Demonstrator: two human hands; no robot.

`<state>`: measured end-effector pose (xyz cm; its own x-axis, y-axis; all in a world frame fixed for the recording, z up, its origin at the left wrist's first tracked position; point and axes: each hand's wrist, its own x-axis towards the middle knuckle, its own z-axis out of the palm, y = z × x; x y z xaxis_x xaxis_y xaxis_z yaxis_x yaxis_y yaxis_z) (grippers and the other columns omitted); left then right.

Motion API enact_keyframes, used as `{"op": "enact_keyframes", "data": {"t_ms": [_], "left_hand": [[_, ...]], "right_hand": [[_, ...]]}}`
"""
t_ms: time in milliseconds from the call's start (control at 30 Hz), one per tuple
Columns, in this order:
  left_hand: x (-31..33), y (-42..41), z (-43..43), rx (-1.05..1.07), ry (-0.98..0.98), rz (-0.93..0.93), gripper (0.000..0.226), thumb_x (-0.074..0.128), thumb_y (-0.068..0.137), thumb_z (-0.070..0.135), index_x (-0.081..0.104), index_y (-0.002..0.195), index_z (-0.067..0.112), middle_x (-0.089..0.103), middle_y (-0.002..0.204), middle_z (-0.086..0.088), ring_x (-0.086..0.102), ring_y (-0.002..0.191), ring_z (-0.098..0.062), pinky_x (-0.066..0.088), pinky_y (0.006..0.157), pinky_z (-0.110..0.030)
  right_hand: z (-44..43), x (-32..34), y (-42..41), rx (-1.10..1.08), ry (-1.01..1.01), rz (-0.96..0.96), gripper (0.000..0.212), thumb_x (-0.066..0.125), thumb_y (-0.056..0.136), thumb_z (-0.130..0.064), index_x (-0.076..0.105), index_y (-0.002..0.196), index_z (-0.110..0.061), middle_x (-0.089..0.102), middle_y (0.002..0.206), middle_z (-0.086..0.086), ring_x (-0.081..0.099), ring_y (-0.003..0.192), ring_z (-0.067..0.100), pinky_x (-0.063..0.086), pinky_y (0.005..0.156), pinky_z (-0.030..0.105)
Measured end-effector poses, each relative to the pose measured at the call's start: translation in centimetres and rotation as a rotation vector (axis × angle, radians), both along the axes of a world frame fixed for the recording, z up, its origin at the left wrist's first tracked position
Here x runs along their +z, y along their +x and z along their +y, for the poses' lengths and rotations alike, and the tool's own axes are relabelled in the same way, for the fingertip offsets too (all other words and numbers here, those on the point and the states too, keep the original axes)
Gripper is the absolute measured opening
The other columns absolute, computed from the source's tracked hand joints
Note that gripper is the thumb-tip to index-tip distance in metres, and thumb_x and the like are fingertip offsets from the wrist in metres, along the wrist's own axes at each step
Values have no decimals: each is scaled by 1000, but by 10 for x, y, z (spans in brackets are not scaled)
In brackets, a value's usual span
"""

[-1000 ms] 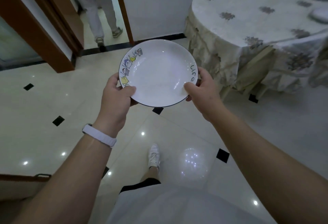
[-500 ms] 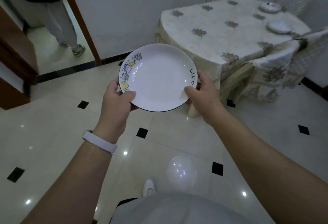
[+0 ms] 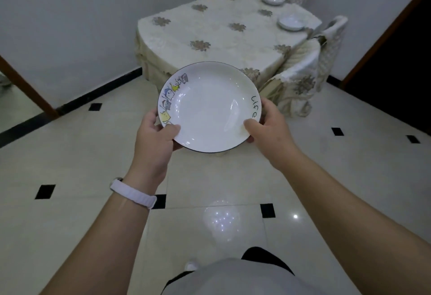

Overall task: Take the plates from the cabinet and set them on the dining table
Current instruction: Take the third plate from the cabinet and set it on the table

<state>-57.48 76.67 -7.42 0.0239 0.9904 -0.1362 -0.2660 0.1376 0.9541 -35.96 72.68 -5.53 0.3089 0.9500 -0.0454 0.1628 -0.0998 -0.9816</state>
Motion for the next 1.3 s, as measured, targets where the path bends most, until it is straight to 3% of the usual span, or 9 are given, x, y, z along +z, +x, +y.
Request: {"op": "enact_keyframes", "data": {"t_ms": [167,300,433,567,733,867,967,1167,1300], "left_hand": [[-9,56,33,-120,-14,11,47,51,86,-11,61,110,28,76,100,2,72,88,-18,58,64,-30],[-16,103,57,-174,-24,42,48,50,86,-12,61,111,28,73,108,-4,71,93,-21,59,67,-32],[-19,157,90,-163,-36,79,48,50,87,-12,58,118,23,71,115,-8,70,94,-22,58,65,-30],[-16,230,128,-176,-36,108,50,49,87,-13,58,119,24,73,111,-4,71,93,-21,57,63,-30],[-9,330,168,-230,-18,151,49,49,87,-13,57,121,22,75,104,-3,72,85,-20,56,56,-29],[-9,392,189,-263,-21,179,49,51,86,-10,57,117,27,77,96,1,73,85,-22,59,64,-39],[-9,423,204,-285,-29,192,49,51,86,-9,56,120,24,76,100,-1,72,88,-25,58,74,-48],[-16,468,246,-297,-35,183,53,52,85,-9,55,128,22,75,108,1,72,95,-21,59,67,-35],[-33,492,283,-308,-61,165,52,51,84,-11,60,117,28,76,103,4,72,93,-20,59,66,-33]], "right_hand": [[9,-11,50,-123,5,24,44,52,82,3,57,103,-35,68,86,-3,59,66,7,49,50,22],[27,-26,96,-166,-6,75,44,50,82,5,58,105,-31,69,74,-15,59,62,4,49,48,20],[61,-39,151,-162,-5,104,44,50,82,4,58,114,-26,68,75,-14,59,65,8,49,49,22],[96,-40,221,-158,0,160,46,48,84,7,56,113,-27,70,73,-23,63,62,-3,48,48,15],[121,-34,318,-197,15,186,46,48,84,8,57,113,-27,72,78,-19,63,63,-3,47,47,15],[137,-32,380,-211,27,137,46,49,82,4,57,103,-36,70,78,-21,60,61,-4,46,47,15],[148,-35,410,-217,13,138,45,51,79,-4,58,114,-30,71,85,-20,62,65,-3,47,49,14],[184,-41,454,-234,-22,144,46,51,75,-10,56,104,-45,73,93,-15,69,78,10,59,60,31],[218,-50,477,-249,-53,120,45,51,75,-10,56,102,-45,73,90,-18,65,70,1,50,52,20]]}}
